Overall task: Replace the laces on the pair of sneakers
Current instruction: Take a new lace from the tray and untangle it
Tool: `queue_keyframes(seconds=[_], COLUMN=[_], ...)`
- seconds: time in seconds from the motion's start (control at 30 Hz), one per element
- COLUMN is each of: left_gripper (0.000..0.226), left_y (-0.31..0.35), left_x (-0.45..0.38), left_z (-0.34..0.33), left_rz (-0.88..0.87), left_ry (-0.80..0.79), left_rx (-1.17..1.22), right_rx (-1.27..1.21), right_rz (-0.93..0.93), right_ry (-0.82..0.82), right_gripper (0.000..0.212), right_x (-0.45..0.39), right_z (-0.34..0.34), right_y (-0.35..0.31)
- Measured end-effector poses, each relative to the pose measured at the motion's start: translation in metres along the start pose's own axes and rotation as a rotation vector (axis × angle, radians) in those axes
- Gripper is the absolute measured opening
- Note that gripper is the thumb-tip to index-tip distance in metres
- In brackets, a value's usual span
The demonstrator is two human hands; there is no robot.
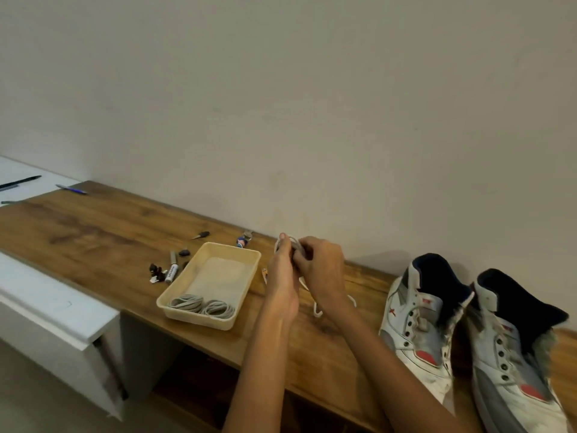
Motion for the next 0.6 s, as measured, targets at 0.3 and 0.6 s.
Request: queue_keyframes(seconds=[0.3,0.6], left_gripper=[0.024,0.046], left_y=[0.034,-0.010], left_x=[-0.009,-0.018], left_z=[0.093,0.208], left_rz=[-0.255,-0.134], left_ry=[0.636,0.848], left_rx=[-0.496,-0.726], right_rx=[-0.159,-0.219], right_rz=[-0.236,-0.281], right_ry=[-0.036,-0.212], right_gripper=[0.012,0.015], right_x=[-0.020,-0.014], right_z=[-0.029,-0.061], right_y=[0.017,0.013])
Point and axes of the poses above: each hand's wrist, its own x-axis away from the middle knuckle, its own z-axis out of the back of the hand, y = z × x, the point moved 4 cm from there along -x, towards the middle knuckle, and after that the axes turned 10 degrees about -x, right-handed, at the moved point
